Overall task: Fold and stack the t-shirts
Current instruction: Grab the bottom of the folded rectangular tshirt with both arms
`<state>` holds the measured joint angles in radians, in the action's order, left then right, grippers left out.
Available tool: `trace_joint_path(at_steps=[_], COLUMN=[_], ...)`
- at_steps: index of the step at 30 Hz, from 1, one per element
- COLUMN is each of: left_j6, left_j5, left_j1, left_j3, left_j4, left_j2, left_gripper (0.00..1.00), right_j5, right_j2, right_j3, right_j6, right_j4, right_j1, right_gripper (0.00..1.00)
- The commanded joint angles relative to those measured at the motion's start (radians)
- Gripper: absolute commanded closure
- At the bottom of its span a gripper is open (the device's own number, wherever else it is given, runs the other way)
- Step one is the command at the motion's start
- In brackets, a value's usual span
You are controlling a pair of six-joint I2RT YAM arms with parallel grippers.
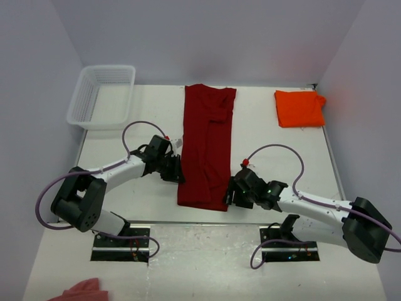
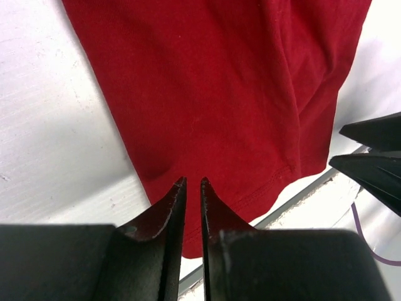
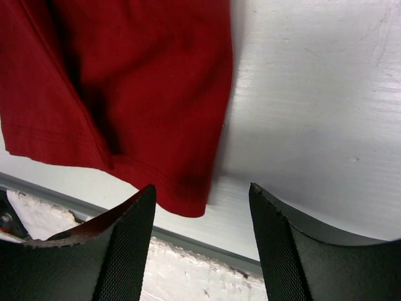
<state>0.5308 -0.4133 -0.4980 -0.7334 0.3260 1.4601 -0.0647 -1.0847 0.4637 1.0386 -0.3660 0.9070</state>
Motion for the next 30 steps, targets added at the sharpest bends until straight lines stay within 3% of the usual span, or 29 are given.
trace_joint_path(at_steps=[1,18,30], left_j6=[-0.014,-0.005,0.017], left_j5=[-0.027,-0.042,0.013], left_j1=[0.003,-0.001,-0.043], left_j3=[0.011,0.042,0.054], left_j4=[-0.047,-0.030,0.051], left_j2=[-0.053,-0.087,-0.132], left_gripper=[0.84,0.80,0.77], right_j5=[0.025,0.059,0.037], right_j2=[-0.012,-0.112,-0.078], right_j3=[-0.025,-0.059,-0.048], right_j6=[0.049,0.095,0.101], right_j4=[0.087,0.208,0.144], right_j1=[-0.002,0.000,0.004], right_gripper=[0.38,0.60,1.00])
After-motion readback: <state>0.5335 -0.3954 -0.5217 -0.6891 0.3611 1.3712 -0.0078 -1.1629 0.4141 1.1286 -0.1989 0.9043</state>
